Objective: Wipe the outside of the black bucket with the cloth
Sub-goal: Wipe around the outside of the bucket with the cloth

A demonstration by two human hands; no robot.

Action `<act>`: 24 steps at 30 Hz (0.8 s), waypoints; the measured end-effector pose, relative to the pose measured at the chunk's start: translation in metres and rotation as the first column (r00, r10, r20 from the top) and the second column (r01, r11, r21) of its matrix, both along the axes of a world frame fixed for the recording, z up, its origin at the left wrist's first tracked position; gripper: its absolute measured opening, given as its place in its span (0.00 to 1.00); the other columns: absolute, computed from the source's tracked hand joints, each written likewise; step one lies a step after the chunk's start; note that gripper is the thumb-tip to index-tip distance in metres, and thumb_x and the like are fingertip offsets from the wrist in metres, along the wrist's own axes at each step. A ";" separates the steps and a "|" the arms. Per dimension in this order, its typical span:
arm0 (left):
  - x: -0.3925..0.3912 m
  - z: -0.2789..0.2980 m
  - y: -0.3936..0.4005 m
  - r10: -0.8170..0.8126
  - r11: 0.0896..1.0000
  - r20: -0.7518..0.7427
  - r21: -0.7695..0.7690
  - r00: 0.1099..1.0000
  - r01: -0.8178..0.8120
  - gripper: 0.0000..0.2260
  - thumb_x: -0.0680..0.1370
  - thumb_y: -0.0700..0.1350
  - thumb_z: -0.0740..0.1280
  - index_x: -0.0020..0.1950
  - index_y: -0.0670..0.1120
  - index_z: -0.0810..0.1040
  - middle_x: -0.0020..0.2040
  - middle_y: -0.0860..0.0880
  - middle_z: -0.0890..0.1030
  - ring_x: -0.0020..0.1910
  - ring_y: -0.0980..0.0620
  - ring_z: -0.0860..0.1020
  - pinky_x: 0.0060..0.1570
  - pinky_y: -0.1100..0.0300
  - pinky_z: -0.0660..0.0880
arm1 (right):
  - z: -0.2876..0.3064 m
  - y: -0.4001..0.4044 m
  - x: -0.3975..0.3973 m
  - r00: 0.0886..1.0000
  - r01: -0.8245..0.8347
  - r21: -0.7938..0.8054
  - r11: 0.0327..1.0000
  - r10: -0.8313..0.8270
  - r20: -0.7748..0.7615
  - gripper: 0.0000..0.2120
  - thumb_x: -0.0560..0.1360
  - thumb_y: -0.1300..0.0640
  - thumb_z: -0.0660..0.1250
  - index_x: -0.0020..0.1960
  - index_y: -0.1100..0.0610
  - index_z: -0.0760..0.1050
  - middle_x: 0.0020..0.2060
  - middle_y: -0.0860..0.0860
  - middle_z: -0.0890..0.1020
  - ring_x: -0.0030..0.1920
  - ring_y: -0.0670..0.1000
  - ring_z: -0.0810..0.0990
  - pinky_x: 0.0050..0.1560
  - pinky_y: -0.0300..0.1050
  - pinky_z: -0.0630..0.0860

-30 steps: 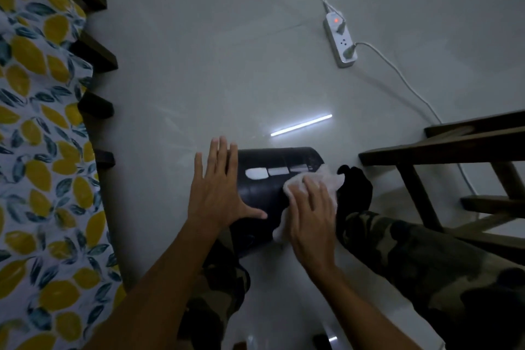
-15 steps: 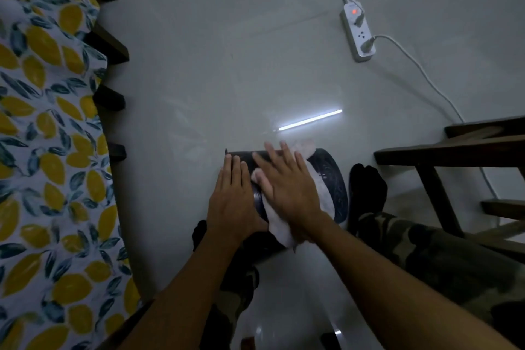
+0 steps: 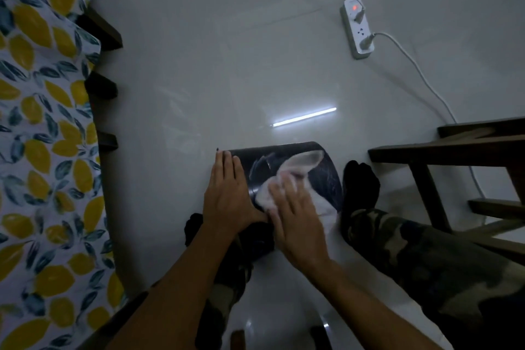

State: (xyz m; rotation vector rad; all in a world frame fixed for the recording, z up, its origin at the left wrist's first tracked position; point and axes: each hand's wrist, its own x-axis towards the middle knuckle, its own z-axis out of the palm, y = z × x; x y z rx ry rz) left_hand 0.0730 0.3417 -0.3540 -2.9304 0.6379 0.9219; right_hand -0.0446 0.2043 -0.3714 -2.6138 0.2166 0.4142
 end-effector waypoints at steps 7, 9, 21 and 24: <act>-0.005 -0.004 0.000 -0.058 0.998 0.000 -0.028 0.998 0.058 0.68 0.58 0.84 0.57 0.81 0.34 0.51 0.80 0.33 0.54 0.80 0.34 0.49 0.79 0.42 0.44 | -0.004 -0.019 0.124 0.970 -0.242 0.064 0.968 0.242 0.011 0.20 0.85 0.52 0.52 0.70 0.54 0.77 0.66 0.56 0.80 0.67 0.57 0.79 0.68 0.54 0.74; -0.008 -0.001 -0.003 -0.019 1.000 -0.013 -0.002 1.000 0.019 0.72 0.53 0.84 0.62 0.81 0.36 0.47 0.81 0.35 0.50 0.81 0.36 0.46 0.79 0.44 0.41 | -0.009 -0.033 0.152 0.972 -0.209 0.049 0.977 0.213 -0.102 0.18 0.85 0.54 0.53 0.66 0.52 0.79 0.60 0.56 0.83 0.59 0.57 0.82 0.62 0.53 0.77; -0.011 -0.005 -0.004 -0.037 0.998 0.036 -0.040 0.999 0.038 0.70 0.57 0.85 0.57 0.80 0.33 0.51 0.80 0.32 0.52 0.80 0.34 0.47 0.79 0.42 0.45 | -0.007 -0.036 0.057 0.967 -0.241 0.021 0.970 0.238 0.096 0.21 0.86 0.45 0.51 0.76 0.47 0.68 0.77 0.50 0.70 0.79 0.52 0.64 0.78 0.55 0.62; -0.009 0.004 -0.009 -0.020 1.000 -0.002 0.015 1.000 0.020 0.73 0.54 0.83 0.65 0.81 0.35 0.46 0.81 0.34 0.46 0.80 0.35 0.42 0.79 0.43 0.44 | -0.020 -0.065 0.105 0.997 -0.057 -0.015 0.998 0.058 0.055 0.21 0.85 0.45 0.45 0.67 0.40 0.75 0.61 0.48 0.80 0.65 0.52 0.78 0.64 0.56 0.74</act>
